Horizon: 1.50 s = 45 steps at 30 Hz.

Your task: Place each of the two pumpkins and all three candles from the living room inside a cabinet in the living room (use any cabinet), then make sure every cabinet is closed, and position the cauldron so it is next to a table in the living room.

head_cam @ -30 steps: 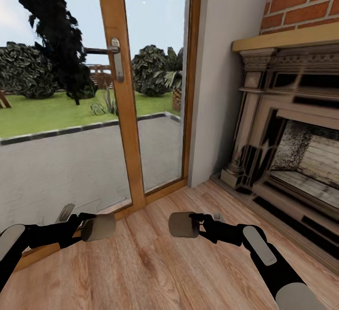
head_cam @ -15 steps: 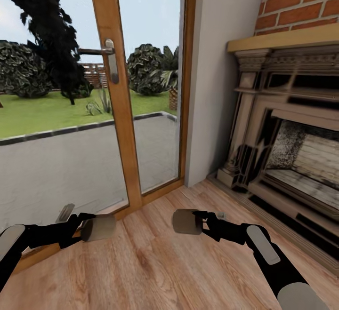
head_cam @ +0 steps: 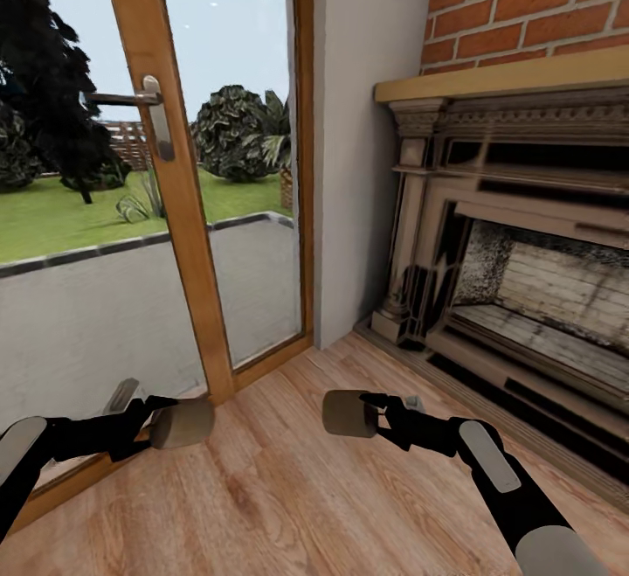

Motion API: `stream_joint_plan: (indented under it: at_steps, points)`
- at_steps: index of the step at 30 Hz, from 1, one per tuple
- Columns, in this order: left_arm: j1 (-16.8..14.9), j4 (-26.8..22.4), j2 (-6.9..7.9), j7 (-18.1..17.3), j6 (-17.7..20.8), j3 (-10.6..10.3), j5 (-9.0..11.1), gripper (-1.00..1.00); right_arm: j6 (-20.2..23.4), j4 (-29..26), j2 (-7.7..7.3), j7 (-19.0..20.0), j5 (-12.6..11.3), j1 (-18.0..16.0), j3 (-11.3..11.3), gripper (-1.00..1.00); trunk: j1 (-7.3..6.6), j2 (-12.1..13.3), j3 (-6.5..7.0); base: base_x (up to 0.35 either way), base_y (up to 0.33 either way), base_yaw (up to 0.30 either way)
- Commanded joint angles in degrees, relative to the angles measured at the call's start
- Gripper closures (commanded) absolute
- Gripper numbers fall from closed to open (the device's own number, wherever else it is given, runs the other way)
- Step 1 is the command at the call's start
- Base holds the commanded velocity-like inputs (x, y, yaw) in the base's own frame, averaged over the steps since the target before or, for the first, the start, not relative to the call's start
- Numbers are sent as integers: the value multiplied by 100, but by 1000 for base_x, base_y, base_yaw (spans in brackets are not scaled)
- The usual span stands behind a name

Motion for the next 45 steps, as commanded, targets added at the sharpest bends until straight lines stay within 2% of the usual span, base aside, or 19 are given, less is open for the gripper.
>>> stream_joint_plan:
  at_steps: [1, 10, 45]
  points:
    - [-2, -6, 0, 55, 10, 9, 93, 100, 8, 5, -5, 57, 11, -6, 3, 100, -1, -3, 0, -23, 0, -262]
    - [-2, -6, -1, 55, 10, 9, 93, 100, -135, 62, -8, 303, 40, -6, 3, 100, -1, -3, 45, -8, 0, -262]
    - [86, -6, 0, 38, 1, 9, 93, 100, -150, 212, -3, 318, 41, -6, -2, 100, -1, -3, 219, -25, 0, -262]
